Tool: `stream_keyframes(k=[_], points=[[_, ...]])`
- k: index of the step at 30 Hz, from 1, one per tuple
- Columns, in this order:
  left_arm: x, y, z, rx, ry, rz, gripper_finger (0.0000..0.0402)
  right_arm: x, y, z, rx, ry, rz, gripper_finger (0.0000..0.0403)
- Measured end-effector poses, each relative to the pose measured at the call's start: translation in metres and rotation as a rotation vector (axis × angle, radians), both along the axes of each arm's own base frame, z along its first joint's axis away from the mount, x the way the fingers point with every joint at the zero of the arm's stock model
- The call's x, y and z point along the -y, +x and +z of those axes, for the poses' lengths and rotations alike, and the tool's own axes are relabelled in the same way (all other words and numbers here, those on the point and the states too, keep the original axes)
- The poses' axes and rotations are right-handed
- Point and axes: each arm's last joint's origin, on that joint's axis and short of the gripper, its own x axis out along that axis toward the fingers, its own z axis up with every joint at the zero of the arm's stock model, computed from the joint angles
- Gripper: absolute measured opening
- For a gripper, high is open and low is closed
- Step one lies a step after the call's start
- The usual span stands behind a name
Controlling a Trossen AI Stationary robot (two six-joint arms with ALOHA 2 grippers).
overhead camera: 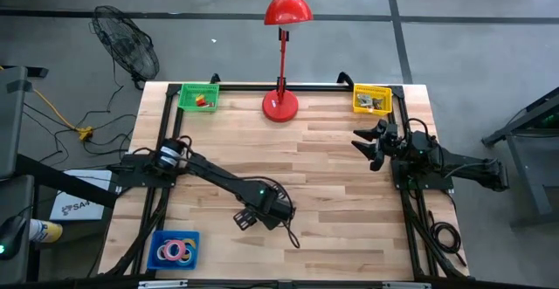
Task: Pick and place Stapler, Stapler remover, tape
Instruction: Put the green stapler into the green basket
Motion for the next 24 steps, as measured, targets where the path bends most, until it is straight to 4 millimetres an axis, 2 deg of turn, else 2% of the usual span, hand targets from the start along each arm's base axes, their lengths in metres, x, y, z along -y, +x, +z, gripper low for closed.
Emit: stream_keyframes(k=[9,24], points=[[-0.0015,-0.0048,-0.0075,-0.011,-0.02,0.105,0.0274,0.0,0.0,-0.0001,-0.001,0.0,0.0,0.0222],[-0.0018,-0.006,-0.0095,-0.025,-0.017,0.178,0.0173,0.0,0.0,0.0,0.0,0.0,0.0,0.0222]])
